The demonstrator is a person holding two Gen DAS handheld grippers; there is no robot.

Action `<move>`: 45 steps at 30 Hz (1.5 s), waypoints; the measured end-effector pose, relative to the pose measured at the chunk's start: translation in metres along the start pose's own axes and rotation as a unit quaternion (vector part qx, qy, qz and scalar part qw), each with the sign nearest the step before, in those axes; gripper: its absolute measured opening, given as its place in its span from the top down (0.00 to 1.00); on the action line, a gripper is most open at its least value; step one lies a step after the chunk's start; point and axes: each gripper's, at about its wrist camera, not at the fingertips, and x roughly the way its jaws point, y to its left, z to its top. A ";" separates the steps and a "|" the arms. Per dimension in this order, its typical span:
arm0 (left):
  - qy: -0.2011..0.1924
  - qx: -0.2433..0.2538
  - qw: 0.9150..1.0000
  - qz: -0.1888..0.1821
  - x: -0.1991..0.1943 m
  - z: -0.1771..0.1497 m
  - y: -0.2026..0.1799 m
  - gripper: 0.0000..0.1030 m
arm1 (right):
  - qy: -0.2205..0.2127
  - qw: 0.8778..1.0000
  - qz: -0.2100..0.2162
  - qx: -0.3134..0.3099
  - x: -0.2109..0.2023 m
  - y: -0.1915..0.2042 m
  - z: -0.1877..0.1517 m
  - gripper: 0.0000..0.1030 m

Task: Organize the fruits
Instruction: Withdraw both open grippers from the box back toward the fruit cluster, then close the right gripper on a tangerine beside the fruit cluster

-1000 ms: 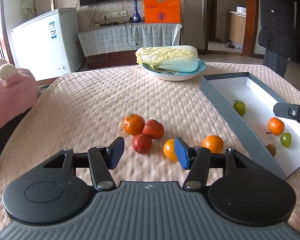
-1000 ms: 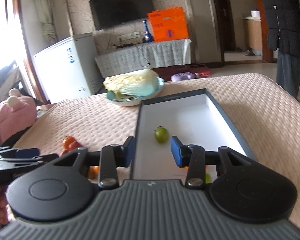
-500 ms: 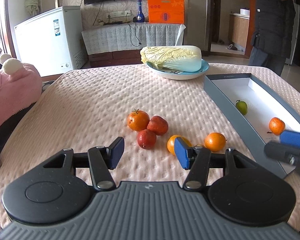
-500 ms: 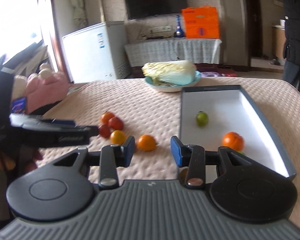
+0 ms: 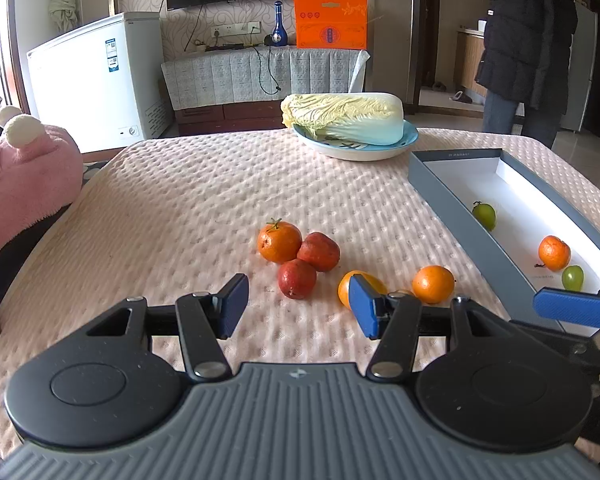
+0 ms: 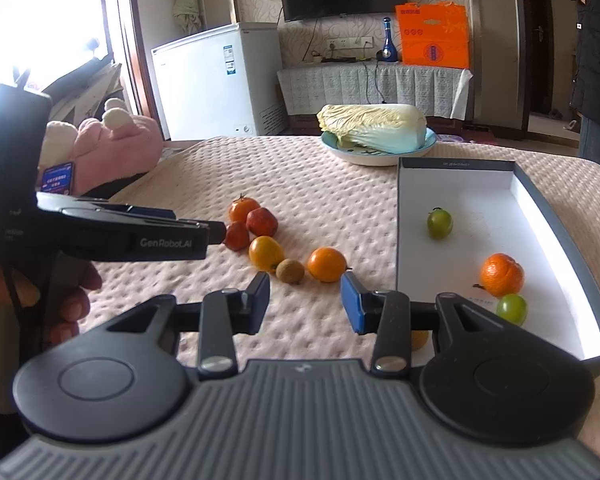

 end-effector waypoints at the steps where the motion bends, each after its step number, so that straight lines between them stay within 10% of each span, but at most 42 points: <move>1: 0.000 0.000 1.000 0.000 0.000 0.000 0.000 0.40 | 0.001 1.000 0.001 -0.002 0.001 0.001 0.000 0.59; 45: 0.004 -0.020 1.000 -0.003 0.009 0.003 0.014 0.40 | 0.023 1.000 -0.019 -0.001 0.033 0.004 0.005 0.60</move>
